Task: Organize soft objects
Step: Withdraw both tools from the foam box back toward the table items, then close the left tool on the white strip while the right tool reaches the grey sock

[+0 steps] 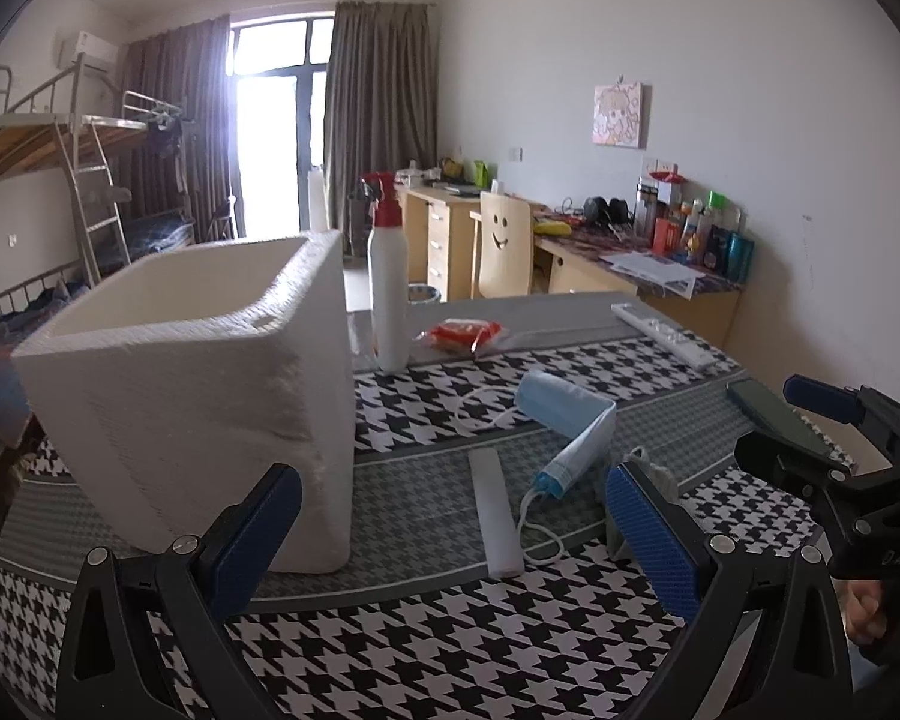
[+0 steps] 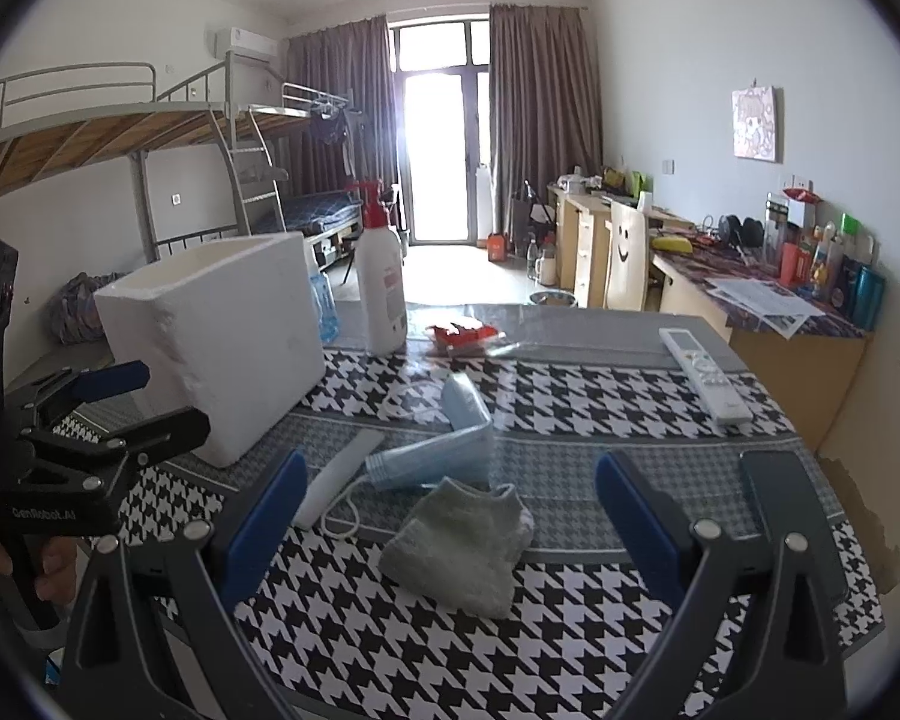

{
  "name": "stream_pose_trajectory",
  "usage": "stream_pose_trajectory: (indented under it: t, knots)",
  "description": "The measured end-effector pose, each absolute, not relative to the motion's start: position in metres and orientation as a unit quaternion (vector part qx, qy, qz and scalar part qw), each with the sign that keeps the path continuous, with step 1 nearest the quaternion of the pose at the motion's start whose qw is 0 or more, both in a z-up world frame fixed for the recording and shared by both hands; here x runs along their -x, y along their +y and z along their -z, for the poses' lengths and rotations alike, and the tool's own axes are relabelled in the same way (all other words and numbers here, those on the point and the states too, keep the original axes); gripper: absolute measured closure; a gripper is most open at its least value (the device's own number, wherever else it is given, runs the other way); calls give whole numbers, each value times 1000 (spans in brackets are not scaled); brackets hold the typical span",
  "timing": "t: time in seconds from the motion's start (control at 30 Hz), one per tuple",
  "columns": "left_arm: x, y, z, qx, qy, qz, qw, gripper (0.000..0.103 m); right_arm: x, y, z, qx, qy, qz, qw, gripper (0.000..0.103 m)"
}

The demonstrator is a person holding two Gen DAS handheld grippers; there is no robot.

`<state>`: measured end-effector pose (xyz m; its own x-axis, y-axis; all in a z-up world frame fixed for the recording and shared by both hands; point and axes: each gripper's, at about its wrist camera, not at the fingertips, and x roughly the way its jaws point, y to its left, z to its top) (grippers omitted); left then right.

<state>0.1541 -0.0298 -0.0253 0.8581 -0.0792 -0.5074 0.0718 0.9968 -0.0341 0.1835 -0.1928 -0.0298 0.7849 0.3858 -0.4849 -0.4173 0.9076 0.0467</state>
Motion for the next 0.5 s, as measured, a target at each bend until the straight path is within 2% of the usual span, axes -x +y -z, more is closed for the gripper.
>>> stream_pose_trajectory:
  t: [0.5]
  knots:
    - [-185, -37, 50, 3, 308, 43, 951, 4, -201, -203, 57, 26, 287, -205, 936, 4]
